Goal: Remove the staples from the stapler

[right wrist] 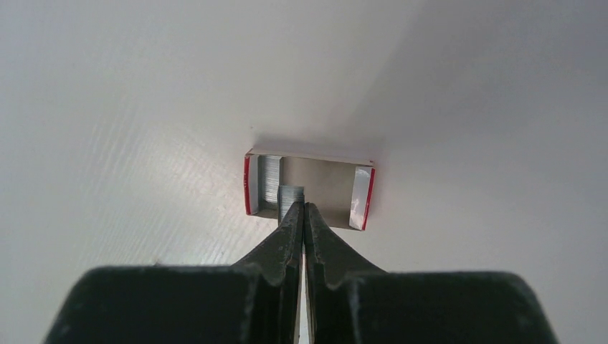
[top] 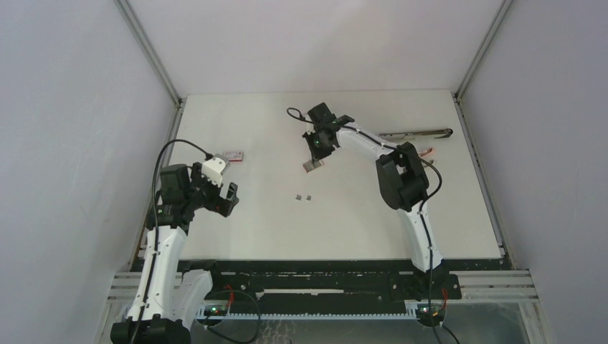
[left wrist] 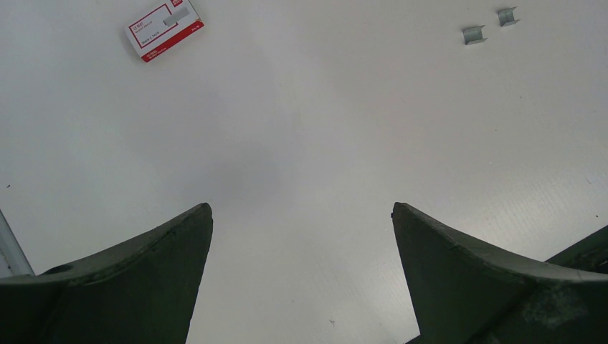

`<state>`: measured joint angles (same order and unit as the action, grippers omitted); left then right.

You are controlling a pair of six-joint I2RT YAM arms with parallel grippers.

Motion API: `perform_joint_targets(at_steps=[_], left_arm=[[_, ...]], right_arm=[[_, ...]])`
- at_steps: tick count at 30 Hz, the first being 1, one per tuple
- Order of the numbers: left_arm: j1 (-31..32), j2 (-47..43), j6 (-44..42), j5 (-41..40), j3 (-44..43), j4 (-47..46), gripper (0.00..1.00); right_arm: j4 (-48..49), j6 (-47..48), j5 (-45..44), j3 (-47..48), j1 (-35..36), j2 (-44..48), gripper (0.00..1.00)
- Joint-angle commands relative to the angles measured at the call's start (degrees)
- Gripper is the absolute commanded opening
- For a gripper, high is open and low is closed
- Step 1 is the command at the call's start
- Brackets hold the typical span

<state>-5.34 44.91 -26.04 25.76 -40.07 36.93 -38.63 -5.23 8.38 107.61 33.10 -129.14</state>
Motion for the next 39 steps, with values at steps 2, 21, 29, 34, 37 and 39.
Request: perform_joint_targets(at_steps=[2, 21, 29, 34, 37, 39], left_arm=[[-0.53, -0.31, 0.27, 0.98, 0.88, -1.59, 1.00], [-0.53, 0.00, 0.20, 0.96, 0.96, -1.68, 1.00], [-0.54, -0.04, 0.20, 1.01, 0.96, -1.68, 1.00], [-0.54, -0.09, 0.13, 1.05, 0.96, -1.67, 1.00], [-0.54, -0.13, 0.14, 1.05, 0.96, -1.66, 1.00], [-0.53, -0.11, 0.11, 1.05, 0.96, -1.73, 1.00]], right_arm=[[0.04, -0.28, -0.48, 1.63, 0.03, -1.09, 0.00], [0.66, -0.83, 0.31, 3.67, -0.52, -2.05, 0.00], [0.49, -0.65, -0.21, 4.61, -0.63, -3.81, 0.00], [0.49, -0.57, -0.63, 4.67, -0.67, -4.44, 0.00], [0.49, -0.56, -0.62, 4.71, -0.60, -4.51, 0.00], [0.52, -0.59, -0.59, 4.78, -0.60, -4.62, 0.00]])
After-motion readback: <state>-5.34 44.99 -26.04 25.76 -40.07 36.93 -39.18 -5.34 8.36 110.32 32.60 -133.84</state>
